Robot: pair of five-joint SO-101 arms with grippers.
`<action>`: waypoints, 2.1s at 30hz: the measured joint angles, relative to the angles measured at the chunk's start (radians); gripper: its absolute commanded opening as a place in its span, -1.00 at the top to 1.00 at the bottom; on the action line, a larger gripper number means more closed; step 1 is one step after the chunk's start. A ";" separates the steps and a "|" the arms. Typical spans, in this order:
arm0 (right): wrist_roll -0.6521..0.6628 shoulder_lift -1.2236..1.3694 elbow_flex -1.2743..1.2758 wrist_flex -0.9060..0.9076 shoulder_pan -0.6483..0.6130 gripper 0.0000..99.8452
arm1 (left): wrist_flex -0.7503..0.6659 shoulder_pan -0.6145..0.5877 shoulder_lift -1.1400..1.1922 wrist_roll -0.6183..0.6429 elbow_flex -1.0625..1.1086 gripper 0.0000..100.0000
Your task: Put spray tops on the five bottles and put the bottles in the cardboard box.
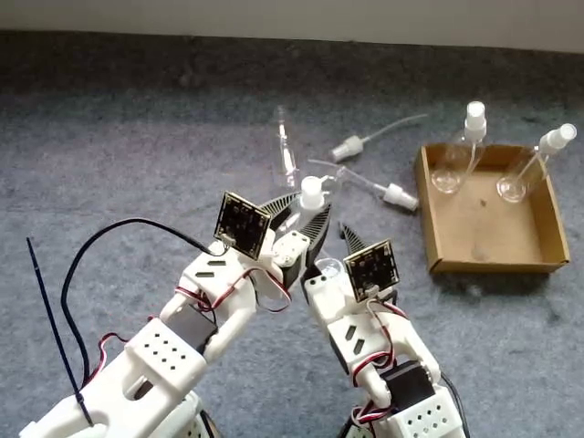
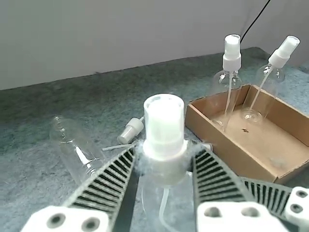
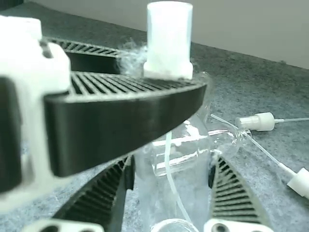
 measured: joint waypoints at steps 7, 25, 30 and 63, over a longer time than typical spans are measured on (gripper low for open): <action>-0.003 0.002 0.000 -0.002 0.008 0.67 | 0.000 -0.017 0.000 0.003 0.040 0.76; -0.003 0.000 0.000 -0.014 0.100 0.67 | 0.009 -0.103 -0.245 0.000 0.161 0.76; -0.003 0.000 0.000 -0.014 0.101 0.67 | 0.026 -0.203 -0.516 0.000 0.261 0.76; 0.374 0.000 0.000 0.393 0.157 0.67 | 0.273 -0.292 -0.876 0.000 0.345 0.76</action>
